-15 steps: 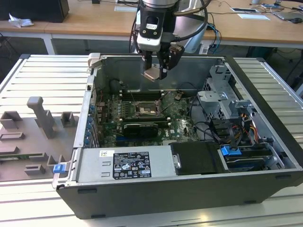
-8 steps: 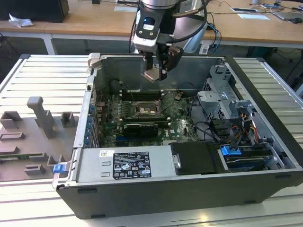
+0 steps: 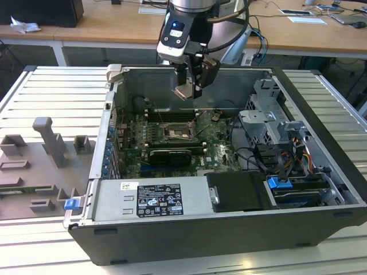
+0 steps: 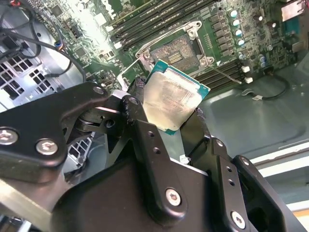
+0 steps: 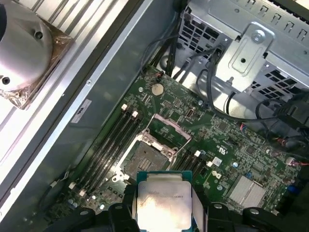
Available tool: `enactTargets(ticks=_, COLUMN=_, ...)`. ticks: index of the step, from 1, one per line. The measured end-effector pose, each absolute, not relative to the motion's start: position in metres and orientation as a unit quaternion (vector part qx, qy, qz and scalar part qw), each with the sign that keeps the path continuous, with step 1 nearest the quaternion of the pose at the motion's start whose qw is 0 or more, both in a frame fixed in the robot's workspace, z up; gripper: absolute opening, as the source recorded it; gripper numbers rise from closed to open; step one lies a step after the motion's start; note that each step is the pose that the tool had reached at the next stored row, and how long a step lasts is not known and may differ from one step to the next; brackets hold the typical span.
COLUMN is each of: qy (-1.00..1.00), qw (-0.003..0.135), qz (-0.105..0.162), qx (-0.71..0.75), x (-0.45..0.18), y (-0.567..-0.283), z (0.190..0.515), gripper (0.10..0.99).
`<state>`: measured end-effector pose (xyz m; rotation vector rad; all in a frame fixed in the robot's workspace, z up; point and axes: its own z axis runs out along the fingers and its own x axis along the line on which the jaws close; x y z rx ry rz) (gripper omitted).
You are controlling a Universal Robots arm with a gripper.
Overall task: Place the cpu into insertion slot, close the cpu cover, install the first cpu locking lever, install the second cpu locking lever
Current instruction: 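Place the cpu into insertion slot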
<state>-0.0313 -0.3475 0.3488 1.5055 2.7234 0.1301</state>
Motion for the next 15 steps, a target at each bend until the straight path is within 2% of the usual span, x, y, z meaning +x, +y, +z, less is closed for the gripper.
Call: enactTargets(ticks=15, qy=0.838, qw=0.016, qz=0.041, qx=0.543, x=-0.0313, y=-0.3475, z=0.3458, gripper=0.541)
